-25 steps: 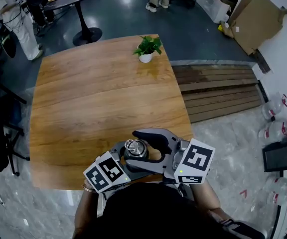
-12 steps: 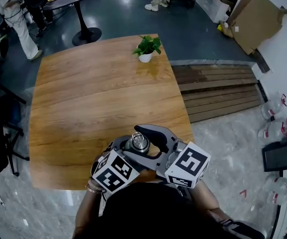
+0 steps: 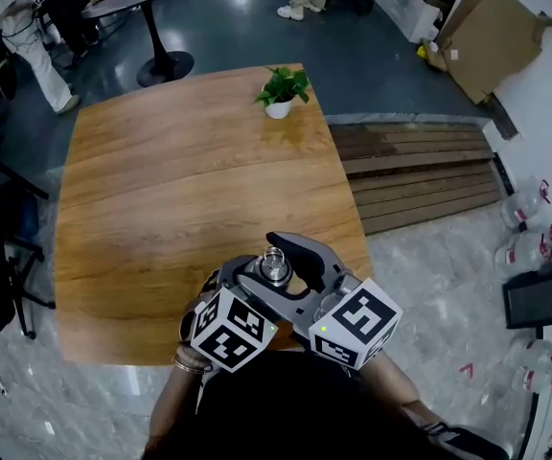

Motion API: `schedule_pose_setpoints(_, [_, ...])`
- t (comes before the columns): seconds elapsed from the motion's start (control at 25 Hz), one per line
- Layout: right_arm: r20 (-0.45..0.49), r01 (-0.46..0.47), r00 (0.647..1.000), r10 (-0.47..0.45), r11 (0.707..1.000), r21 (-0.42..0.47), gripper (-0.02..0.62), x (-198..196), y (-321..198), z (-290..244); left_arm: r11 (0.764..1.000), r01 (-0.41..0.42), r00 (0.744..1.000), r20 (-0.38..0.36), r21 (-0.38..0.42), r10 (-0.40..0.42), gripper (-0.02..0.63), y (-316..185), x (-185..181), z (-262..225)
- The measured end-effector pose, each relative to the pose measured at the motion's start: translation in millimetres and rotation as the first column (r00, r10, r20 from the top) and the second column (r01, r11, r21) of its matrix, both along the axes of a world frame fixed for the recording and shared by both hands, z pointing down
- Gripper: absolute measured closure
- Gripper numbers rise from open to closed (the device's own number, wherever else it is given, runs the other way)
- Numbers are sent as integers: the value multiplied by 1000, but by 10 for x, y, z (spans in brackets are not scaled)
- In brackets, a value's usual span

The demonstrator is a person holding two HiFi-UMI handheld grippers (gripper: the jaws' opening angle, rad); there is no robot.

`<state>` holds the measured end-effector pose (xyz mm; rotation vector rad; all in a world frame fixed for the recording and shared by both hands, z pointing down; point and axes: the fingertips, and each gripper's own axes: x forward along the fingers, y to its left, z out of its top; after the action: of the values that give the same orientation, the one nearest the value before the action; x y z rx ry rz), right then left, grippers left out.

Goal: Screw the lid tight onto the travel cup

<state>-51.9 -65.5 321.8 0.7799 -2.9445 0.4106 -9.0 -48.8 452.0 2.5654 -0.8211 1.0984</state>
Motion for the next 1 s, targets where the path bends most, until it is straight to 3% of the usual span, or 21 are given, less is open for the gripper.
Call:
schedule_pose_setpoints(0.2, [143, 206, 970, -197, 977, -56, 318, 56, 144, -165, 982, -177, 973, -162, -69, 164, 206, 228, 95, -105])
schedule_pose_setpoints(0.44, [136, 298, 948, -287, 952, -71, 318, 27, 234, -102, 959, -271, 953, -161, -84, 256, 206, 348, 131, -55])
schedule_pose_setpoints(0.56, [119, 252, 963, -243, 966, -64, 318, 30, 193, -95, 965, -243, 962, -154, -95, 227, 206, 320, 111, -41])
schedule_pose_setpoints(0.72, [69, 48, 997, -45, 998, -48, 318, 47, 14, -73, 996, -64, 996, -59, -56, 61, 206, 84, -6, 3])
schedule_pose_setpoints(0.8, [70, 7, 998, -4, 999, -39, 318, 46, -21, -75, 1000, 4, 999, -37, -23, -5, 206, -4, -36, -1])
schedule_pose_setpoints(0.88, [88, 72, 994, -69, 997, -35, 318, 28, 33, -92, 1000, -6, 997, -74, -31, 4, 206, 17, -13, -28])
schedule_pose_setpoints(1.0, [130, 239, 964, -231, 969, -54, 316, 30, 179, -114, 989, -125, 979, -173, -75, 111, 206, 171, 56, -94])
